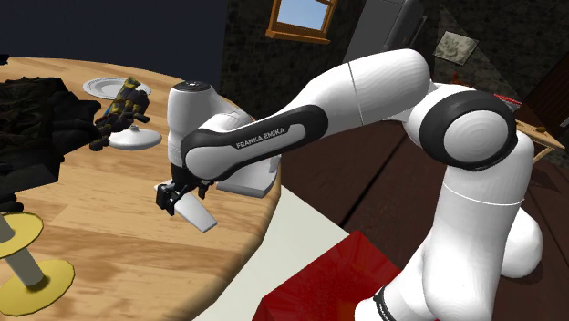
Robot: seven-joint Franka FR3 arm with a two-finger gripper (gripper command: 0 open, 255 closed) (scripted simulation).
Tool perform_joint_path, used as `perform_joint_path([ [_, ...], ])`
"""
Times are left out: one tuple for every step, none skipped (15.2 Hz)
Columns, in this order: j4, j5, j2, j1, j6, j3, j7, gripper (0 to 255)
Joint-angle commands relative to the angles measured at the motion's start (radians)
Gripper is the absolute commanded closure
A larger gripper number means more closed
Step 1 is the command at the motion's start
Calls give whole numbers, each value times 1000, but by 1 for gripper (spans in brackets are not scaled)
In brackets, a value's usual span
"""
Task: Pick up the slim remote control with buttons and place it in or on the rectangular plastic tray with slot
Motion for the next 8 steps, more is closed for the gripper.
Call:
perform_joint_path([
  [0, 0, 0, 0, 1, 0, 0, 0],
  [0, 0, 0, 0, 1, 0, 0, 0],
  [0, 0, 0, 0, 1, 0, 0, 0],
  [0, 0, 0, 0, 1, 0, 0, 0],
  [0, 0, 0, 0, 1, 0, 0, 255],
  [0, 0, 0, 0, 1, 0, 0, 255],
  [0, 0, 0, 0, 0, 0, 0, 255],
  [-1, 0, 0, 0, 1, 0, 0, 255],
])
